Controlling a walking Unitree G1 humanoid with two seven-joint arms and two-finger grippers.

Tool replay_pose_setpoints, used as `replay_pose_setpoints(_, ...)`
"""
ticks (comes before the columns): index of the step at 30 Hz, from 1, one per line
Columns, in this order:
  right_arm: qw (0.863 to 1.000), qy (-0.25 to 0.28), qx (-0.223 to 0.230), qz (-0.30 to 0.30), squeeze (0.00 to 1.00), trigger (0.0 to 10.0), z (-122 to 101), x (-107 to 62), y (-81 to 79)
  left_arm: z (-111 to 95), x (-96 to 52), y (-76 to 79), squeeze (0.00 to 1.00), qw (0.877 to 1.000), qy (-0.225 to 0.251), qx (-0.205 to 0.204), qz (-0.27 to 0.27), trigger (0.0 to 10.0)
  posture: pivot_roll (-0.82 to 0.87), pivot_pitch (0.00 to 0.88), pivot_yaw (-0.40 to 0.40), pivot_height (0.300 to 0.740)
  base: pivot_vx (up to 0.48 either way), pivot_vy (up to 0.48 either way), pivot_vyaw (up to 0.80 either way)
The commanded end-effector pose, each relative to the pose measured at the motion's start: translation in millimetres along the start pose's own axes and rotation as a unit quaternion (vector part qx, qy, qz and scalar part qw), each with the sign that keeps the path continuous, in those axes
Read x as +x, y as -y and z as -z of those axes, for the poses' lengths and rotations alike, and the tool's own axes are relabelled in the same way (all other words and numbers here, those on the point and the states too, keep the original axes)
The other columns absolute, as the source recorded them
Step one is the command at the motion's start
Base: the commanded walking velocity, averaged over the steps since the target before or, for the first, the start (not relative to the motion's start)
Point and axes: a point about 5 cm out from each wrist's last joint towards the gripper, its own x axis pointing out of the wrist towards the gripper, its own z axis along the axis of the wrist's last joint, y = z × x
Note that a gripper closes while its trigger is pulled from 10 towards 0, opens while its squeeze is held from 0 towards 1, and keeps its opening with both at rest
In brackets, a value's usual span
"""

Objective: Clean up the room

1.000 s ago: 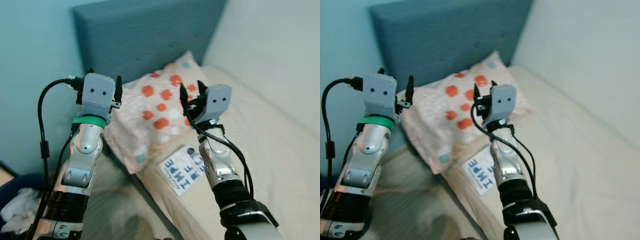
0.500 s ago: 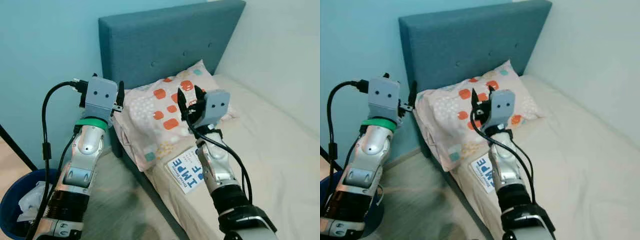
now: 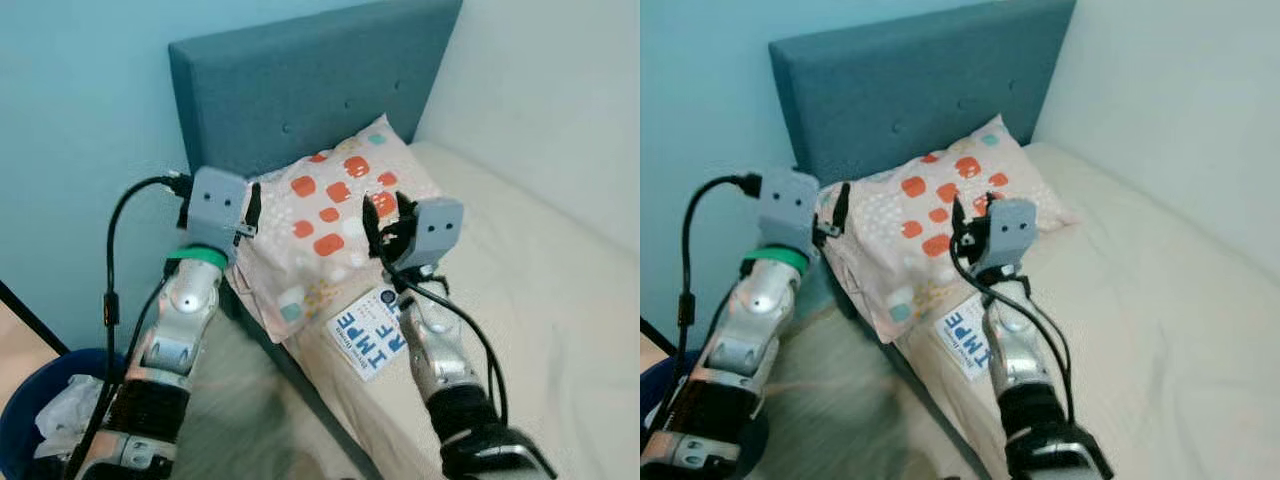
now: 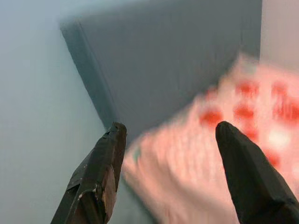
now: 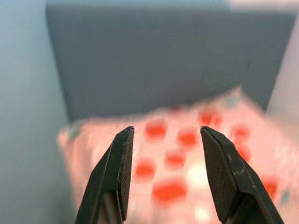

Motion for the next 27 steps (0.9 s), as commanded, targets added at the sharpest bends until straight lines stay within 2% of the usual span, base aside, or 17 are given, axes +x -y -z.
replay_pose_setpoints(1,0.996,-0.083,0.017,-0.014,0.00,10.0,34.0,-18.1,-1.6,27.5,-10.6,7.1,0.00,0.999,-0.042,0.023,0.023,10.0,-0.04,0.000,0.011,0.740,0.000,0.000,0.00)
replay_pose_setpoints(4,0.980,-0.196,0.012,-0.040,0.00,10.0,77.3,-54.2,-0.8,68.7,-32.9,11.8,0.00,0.991,-0.117,0.032,0.047,10.0,-0.04,0.000,0.006,0.740,0.000,0.000,0.00)
replay_pose_setpoints(7,0.975,-0.216,0.002,-0.046,0.00,10.0,85.2,-64.0,0.5,78.1,-39.8,12.1,0.00,0.989,-0.137,0.026,0.053,10.0,-0.04,0.000,0.000,0.740,0.000,0.000,0.00)
replay_pose_setpoints(9,0.972,-0.229,-0.001,-0.049,0.00,10.0,90.9,-74.1,2.8,95.5,-53.0,8.3,0.00,0.983,-0.179,0.005,0.045,10.0,-0.04,0.001,-0.010,0.740,0.000,0.000,0.00)
replay_pose_setpoints(10,0.973,-0.227,-0.005,-0.048,0.00,10.0,90.3,-74.2,4.6,102.0,-58.3,4.6,0.00,0.980,-0.197,-0.011,0.030,10.0,-0.04,0.000,-0.018,0.740,0.000,0.000,0.00)
replay_pose_setpoints(14,0.974,-0.224,-0.008,-0.039,0.00,10.0,88.7,-71.4,8.2,108.7,-63.4,-0.9,0.00,0.977,-0.212,-0.029,0.006,10.0,-0.03,0.000,-0.025,0.740,0.000,0.000,0.00)
replay_pose_setpoints(21,0.975,-0.218,-0.027,-0.013,0.00,10.0,85.9,-65.3,15.1,107.3,-61.5,-3.6,0.00,0.981,-0.192,-0.011,0.003,10.0,-0.03,0.000,-0.033,0.740,0.000,0.000,0.00)
replay_pose_setpoints(27,0.974,-0.220,-0.043,-0.043,0.00,10.0,88.8,-69.3,6.8,102.9,-59.7,-4.4,0.00,0.985,-0.172,0.001,0.004,10.0,-0.03,0.000,-0.044,0.740,0.000,0.000,0.00)
